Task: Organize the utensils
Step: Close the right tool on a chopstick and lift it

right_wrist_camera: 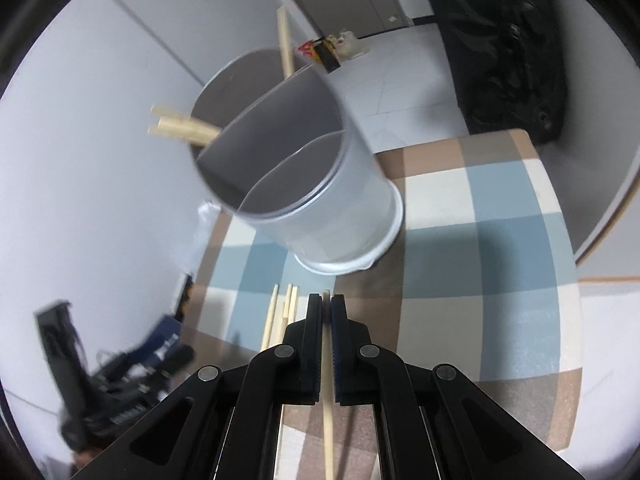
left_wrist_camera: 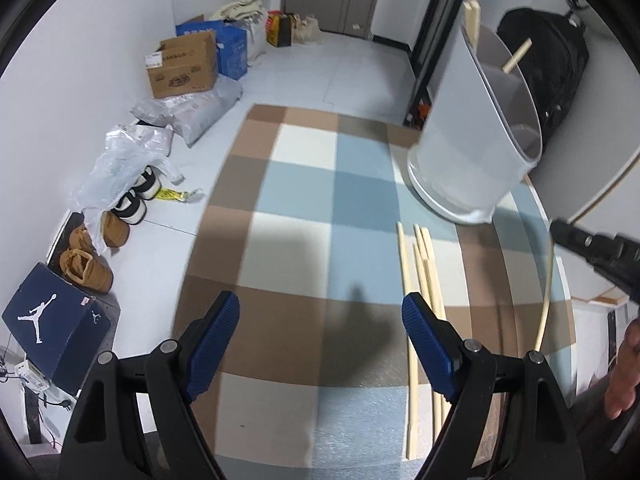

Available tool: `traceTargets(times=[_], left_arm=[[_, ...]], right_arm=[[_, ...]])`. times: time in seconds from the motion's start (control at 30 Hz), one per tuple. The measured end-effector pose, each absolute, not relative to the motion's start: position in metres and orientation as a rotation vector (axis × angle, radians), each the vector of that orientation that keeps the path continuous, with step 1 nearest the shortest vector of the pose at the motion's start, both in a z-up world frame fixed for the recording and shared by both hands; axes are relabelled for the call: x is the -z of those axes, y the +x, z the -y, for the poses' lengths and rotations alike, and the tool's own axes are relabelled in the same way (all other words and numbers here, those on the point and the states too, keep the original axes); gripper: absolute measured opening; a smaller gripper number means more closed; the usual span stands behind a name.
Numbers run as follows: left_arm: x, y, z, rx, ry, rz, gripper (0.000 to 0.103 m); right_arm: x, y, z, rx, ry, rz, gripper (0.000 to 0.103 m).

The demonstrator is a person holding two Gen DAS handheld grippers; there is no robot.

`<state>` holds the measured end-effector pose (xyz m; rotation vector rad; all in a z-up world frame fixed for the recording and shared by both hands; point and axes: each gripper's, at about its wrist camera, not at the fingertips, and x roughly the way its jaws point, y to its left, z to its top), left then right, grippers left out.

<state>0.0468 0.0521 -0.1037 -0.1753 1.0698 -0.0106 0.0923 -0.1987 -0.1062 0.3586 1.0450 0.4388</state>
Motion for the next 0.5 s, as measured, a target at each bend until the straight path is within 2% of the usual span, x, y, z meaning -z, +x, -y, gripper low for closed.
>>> traceTargets(times=[0.23, 0.5], left_arm=[[0.114, 0.049, -0.020, 0.049, -0.072, -1.133, 0.080], [0.132, 0.052, -0.010, 0.017, -0.015, -1.226, 0.080]], right_arm=[[0.107, 0.094, 0.229, -0.448, 0.531, -0.989, 0.003], [0.098, 0.093, 0.242, -0.498, 0.562, -0.943, 0.003]])
